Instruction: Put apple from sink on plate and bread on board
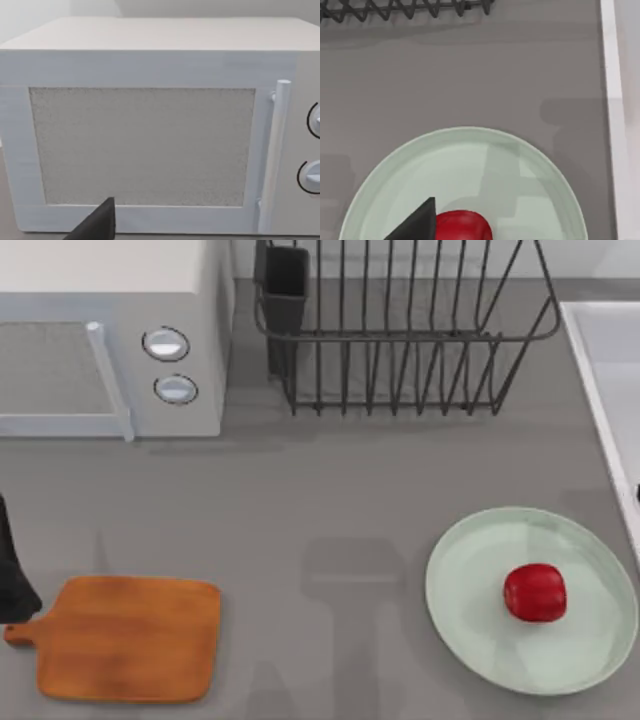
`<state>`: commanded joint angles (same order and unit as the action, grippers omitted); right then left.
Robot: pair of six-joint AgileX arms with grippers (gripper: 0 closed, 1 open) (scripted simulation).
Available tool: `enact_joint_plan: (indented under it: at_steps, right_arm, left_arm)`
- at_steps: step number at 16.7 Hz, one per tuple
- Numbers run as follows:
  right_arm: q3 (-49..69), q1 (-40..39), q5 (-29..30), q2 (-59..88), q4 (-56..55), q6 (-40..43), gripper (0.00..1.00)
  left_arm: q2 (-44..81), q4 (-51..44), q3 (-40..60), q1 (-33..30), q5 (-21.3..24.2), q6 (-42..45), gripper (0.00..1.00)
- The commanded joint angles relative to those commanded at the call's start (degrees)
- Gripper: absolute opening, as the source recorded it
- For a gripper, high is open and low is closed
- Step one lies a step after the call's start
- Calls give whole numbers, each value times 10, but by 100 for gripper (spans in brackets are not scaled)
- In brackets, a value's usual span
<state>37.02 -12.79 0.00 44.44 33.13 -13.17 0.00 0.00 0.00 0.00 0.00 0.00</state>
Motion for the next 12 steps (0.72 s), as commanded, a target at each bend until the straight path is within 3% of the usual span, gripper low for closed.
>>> enact_joint_plan:
  at_steps: [6, 12]
  right_arm:
    - [-252, 84, 0, -318, -220, 87, 100]
    - [-370, 128, 0, -444, -331, 132, 100]
  left_arm:
    - [0, 0, 0, 0, 0, 0, 100]
    - [0, 0, 0, 0, 0, 0, 100]
